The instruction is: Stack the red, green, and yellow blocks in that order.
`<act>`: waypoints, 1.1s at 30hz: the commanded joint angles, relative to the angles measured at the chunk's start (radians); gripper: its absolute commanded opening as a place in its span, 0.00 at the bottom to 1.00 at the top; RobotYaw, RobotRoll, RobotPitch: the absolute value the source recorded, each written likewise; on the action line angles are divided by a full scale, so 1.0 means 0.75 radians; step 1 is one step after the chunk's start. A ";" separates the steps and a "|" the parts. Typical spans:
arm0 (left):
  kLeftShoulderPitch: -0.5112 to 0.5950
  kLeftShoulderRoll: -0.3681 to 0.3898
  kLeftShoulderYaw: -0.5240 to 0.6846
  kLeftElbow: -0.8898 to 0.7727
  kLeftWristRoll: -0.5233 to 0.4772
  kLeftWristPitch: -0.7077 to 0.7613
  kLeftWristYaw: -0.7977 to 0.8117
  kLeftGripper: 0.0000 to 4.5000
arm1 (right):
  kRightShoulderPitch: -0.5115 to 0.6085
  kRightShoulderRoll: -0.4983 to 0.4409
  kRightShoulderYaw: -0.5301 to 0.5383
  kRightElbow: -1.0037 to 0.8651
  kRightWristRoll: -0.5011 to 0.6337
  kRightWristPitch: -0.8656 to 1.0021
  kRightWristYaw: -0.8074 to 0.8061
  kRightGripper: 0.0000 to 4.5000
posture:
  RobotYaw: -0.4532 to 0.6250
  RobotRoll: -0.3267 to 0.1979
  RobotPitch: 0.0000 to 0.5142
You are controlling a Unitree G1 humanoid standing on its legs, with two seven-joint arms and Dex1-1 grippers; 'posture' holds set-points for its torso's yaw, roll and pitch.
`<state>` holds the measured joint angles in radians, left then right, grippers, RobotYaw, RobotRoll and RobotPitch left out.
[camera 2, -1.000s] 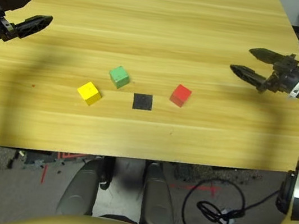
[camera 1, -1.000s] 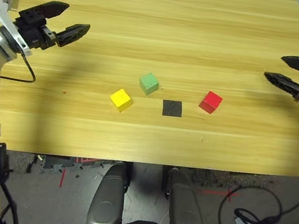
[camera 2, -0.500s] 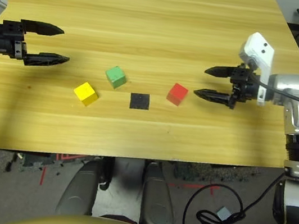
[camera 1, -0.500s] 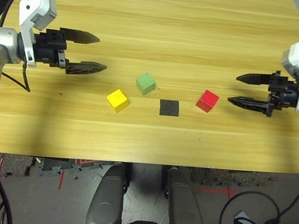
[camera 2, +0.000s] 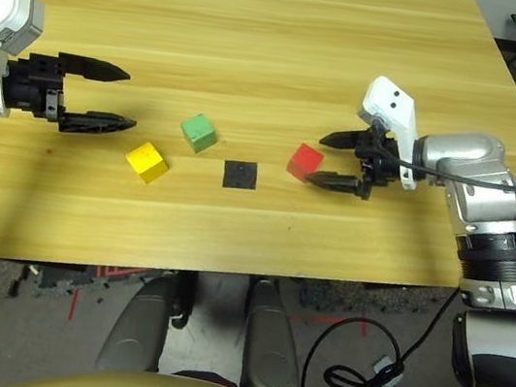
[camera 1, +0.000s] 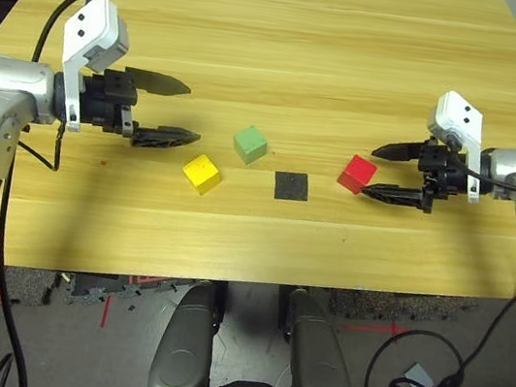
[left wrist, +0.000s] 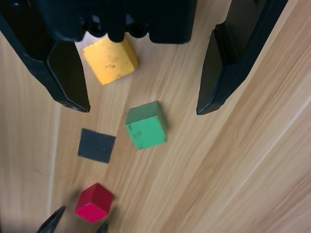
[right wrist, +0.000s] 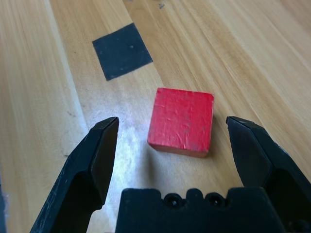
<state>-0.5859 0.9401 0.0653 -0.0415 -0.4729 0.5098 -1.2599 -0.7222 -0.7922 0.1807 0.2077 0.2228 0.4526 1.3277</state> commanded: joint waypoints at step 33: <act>0.029 0.002 0.044 -0.090 -0.079 0.053 0.063 1.00 | -0.274 0.266 0.227 0.191 -0.198 -0.348 0.204 0.46 | 0.66 0.54 0.48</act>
<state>-0.5571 0.9382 0.0948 -0.0941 -0.5269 0.5344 -1.2176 -0.9177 -0.5991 0.3179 0.3354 0.0967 0.2253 1.4642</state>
